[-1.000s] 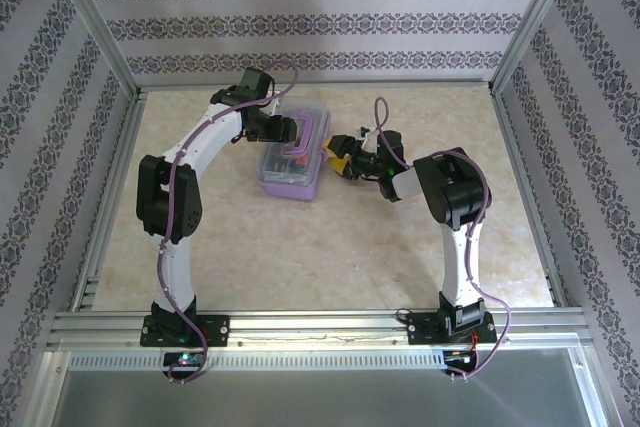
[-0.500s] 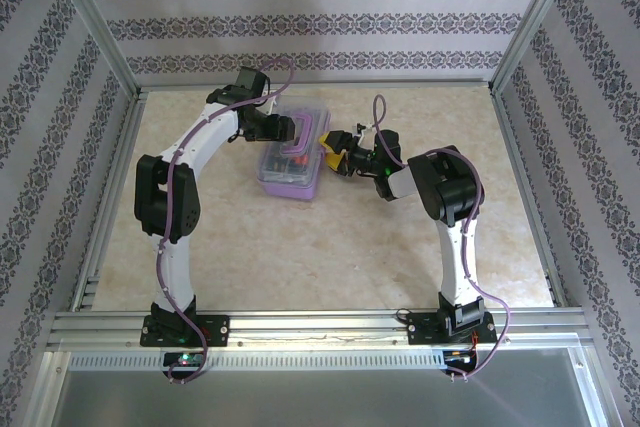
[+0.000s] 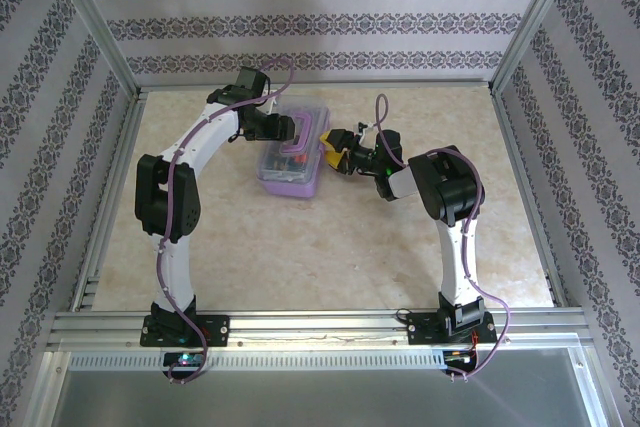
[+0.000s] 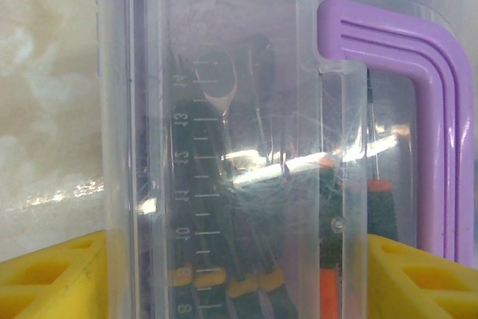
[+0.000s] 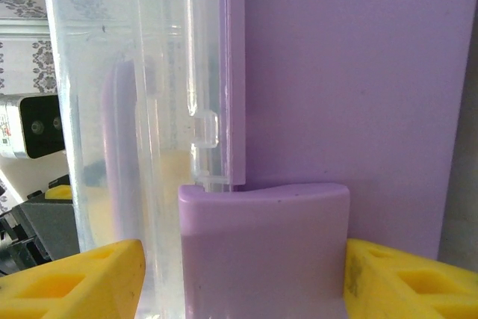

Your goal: Pack the tool kit

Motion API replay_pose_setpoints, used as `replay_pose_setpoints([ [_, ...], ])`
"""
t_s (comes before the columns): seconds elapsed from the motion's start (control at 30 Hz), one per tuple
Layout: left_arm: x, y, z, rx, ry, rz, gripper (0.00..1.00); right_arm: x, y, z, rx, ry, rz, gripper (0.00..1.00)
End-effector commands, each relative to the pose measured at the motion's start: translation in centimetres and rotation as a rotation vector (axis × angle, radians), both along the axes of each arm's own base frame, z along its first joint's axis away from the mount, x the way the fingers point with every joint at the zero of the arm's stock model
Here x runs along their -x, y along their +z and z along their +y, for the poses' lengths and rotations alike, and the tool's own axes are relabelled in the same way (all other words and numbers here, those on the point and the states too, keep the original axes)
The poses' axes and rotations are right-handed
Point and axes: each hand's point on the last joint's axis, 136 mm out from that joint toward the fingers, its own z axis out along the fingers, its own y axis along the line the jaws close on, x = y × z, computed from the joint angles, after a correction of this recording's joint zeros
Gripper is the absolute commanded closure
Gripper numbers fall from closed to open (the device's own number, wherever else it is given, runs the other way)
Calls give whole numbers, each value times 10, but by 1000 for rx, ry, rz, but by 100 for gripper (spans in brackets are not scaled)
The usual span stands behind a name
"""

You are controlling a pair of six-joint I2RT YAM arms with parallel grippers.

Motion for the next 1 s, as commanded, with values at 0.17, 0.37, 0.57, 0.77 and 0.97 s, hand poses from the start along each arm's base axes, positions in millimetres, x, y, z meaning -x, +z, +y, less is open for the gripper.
replay_pose_setpoints([
  [0.17,52,-102,-7,-1,-16,342,60,3,32,-6,-17,-14,-114,33],
  [0.37,52,-102,-7,-4,-14,341,61,2,34,-14,-15,-27,-116,34],
  [0.57,52,-102,-7,-3,-14,343,61,-1,39,-15,-12,-26,-129,35],
  [0.77,52,-102,-7,-5,-15,344,61,-1,45,-15,-15,-27,-137,36],
  [0.97,51,-102,-7,-1,-14,343,61,-2,32,-15,11,-36,-103,42],
])
